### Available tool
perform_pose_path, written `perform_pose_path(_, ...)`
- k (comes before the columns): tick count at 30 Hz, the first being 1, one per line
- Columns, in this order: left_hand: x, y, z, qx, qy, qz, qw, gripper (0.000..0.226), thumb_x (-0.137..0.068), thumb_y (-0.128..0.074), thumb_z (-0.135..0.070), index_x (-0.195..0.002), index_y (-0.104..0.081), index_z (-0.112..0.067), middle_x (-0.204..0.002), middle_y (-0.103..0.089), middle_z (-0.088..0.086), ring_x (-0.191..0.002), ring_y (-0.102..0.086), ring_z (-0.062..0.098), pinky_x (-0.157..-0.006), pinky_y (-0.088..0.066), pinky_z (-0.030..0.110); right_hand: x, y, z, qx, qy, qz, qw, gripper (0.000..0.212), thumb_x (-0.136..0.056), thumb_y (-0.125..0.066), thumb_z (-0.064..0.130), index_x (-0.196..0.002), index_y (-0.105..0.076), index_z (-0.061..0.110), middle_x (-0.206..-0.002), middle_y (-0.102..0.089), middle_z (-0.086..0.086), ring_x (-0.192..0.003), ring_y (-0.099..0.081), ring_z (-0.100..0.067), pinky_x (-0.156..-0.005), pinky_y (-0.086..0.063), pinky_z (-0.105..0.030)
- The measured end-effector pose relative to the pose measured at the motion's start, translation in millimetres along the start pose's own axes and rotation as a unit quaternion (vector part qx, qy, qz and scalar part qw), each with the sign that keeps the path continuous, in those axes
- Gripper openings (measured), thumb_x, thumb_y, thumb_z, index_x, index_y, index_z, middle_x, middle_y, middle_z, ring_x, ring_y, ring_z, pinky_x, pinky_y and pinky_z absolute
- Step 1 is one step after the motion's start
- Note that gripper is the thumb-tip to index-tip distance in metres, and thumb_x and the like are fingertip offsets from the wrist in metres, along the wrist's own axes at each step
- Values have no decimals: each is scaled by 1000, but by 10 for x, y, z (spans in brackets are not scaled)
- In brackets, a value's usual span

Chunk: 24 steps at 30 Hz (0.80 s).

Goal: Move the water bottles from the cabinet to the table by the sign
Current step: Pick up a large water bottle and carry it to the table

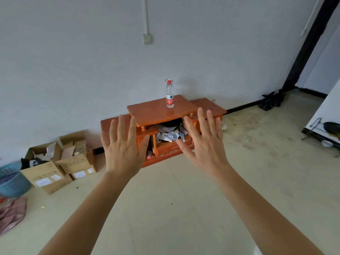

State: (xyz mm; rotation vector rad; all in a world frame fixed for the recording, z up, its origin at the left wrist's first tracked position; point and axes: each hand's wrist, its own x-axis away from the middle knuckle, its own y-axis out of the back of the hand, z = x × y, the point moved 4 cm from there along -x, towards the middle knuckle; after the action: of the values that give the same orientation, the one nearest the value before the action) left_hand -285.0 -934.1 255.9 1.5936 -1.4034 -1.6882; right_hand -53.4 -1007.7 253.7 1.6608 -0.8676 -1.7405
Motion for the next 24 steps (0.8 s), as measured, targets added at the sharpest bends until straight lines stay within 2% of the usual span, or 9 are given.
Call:
perform_pose_path(6, -1101, -965, -399, 13, -15, 39, 999, 76, -100, -13, -67, -161, -18, -22, -168, -14, 14, -155, -11, 35, -121, -12, 63, -678, -904, -983, 0, -49, 25, 999, 76, -100, -36, 70, -160, -32, 24, -171, -6, -15, -157, 0, -40, -123, -2, -61)
perform_pose_path(14, -3098, -2259, -1413, -1, -54, 69, 996, 78, -97, -9, -68, -162, -13, -24, -169, -8, 11, -156, -7, 34, -122, -9, 61, -2141, -2198, -2589, -22, -98, 72, 992, 78, -100, -30, 72, -162, -24, 25, -170, -9, -16, -154, -10, -45, -121, -5, -64)
perform_pose_path(20, -4206, -2855, -1579, 36, -51, 96, 993, 72, -101, -22, -62, -162, -4, -29, -170, 4, 6, -157, -2, 29, -124, -12, 52, -3394, -2904, -3177, -46, -51, 111, 991, 79, -99, -28, 70, -163, -15, 25, -170, -9, -17, -155, -11, -42, -124, -11, -59)
perform_pose_path(24, -4750, -3454, -1384, 3, -25, 132, 991, 73, -98, -13, -64, -161, 0, -31, -170, 8, 4, -157, 0, 27, -126, -12, 53, -3952, -3582, -3351, -46, -18, 153, 987, 79, -99, -23, 69, -164, -12, 25, -170, -7, -18, -155, -12, -41, -123, -10, -56)
